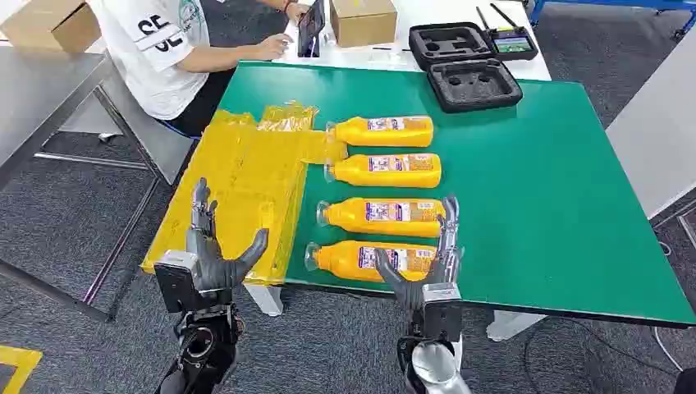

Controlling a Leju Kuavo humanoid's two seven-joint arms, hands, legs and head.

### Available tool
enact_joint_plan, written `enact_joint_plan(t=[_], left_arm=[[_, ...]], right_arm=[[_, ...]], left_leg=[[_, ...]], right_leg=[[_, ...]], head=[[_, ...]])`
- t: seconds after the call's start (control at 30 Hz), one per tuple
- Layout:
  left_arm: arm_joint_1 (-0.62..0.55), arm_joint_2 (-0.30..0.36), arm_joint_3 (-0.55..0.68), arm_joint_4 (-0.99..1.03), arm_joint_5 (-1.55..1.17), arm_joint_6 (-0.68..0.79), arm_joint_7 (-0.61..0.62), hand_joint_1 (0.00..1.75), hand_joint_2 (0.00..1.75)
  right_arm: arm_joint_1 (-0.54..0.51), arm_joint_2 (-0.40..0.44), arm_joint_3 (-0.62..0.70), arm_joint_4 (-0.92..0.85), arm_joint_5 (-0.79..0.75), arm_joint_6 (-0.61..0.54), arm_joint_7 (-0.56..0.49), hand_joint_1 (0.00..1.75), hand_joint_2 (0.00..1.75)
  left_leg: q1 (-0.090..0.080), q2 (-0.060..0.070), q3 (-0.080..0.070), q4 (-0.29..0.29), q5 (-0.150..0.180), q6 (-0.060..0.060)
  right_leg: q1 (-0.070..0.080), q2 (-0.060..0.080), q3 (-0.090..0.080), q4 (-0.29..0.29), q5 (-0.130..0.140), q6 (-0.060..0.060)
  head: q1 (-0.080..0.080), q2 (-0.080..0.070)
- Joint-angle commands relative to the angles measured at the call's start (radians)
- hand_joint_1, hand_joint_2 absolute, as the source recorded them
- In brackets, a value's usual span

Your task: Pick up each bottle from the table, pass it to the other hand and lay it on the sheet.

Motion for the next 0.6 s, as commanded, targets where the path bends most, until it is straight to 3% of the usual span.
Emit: enact_joint_plan(t=[0.03, 0.6], left_arm=[[-0.03, 0.003, 0.013, 0.059, -0.002, -0.004, 0.004, 0.0, 1.75], [-0.048, -0.003, 0.003, 0.085, -0.025, -0.015, 0.006, 0.0, 1.75]], right_arm=[[-0.007, -0.022, -0.009, 0.014, -0.002, -0.002, -0.002, 0.0, 1.75], [0.005, -0.018, -0.018, -0.009, 0.022, -0.012, -0.002, 0.0, 1.75]], left_leg=[[0.001, -0.001, 0.002, -0.001, 0.0, -0.001], [0.0, -0.001, 0.001, -0.001, 0.0, -0.001]], right_leg=[[0.001, 0.0, 0.002, -0.001, 0.0, -0.001], [0.0, -0.001, 0.002, -0.001, 0.0, -0.001]], head=[[0.0, 0.0], [0.0, 0.0]])
